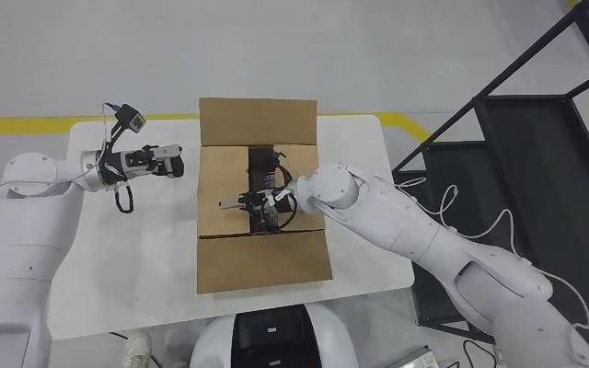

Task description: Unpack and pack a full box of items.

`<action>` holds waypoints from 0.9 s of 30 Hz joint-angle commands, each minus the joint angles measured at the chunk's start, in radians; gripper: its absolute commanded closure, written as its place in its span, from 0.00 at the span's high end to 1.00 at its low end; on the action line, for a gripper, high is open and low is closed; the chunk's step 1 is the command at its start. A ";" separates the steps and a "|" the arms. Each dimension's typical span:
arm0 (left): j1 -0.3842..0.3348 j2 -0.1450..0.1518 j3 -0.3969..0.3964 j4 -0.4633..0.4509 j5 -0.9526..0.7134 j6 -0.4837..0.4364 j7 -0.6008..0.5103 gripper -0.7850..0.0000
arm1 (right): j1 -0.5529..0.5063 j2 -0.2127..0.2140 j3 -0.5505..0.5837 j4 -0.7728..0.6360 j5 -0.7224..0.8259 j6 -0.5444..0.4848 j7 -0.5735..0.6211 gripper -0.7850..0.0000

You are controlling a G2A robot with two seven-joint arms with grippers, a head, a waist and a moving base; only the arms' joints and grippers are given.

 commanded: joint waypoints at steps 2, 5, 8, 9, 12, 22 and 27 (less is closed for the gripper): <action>-0.004 0.003 -0.004 0.019 -0.009 -0.014 0.015 1.00 | 0.010 -0.019 -0.001 0.000 0.016 -0.077 0.046 1.00; -0.005 0.002 -0.010 0.036 -0.039 -0.031 0.032 1.00 | 0.017 -0.029 0.009 -0.033 0.004 -0.151 0.059 1.00; -0.003 0.001 -0.010 0.040 -0.072 -0.037 0.038 1.00 | 0.022 -0.041 0.012 -0.088 -0.031 -0.190 0.039 1.00; -0.002 0.000 -0.011 0.043 -0.083 -0.038 0.039 1.00 | 0.027 -0.047 0.007 -0.101 -0.050 -0.195 0.029 1.00; -0.004 -0.001 -0.009 0.042 -0.098 -0.041 0.041 1.00 | 0.044 -0.077 -0.015 -0.100 -0.063 -0.221 0.004 1.00; 0.042 0.018 -0.074 -0.043 -0.158 -0.083 0.083 1.00 | 0.130 -0.242 -0.141 0.123 -0.034 -0.258 0.012 1.00; 0.113 0.043 -0.143 -0.180 -0.172 -0.107 0.108 1.00 | 0.136 -0.297 -0.164 0.203 -0.042 -0.281 0.022 1.00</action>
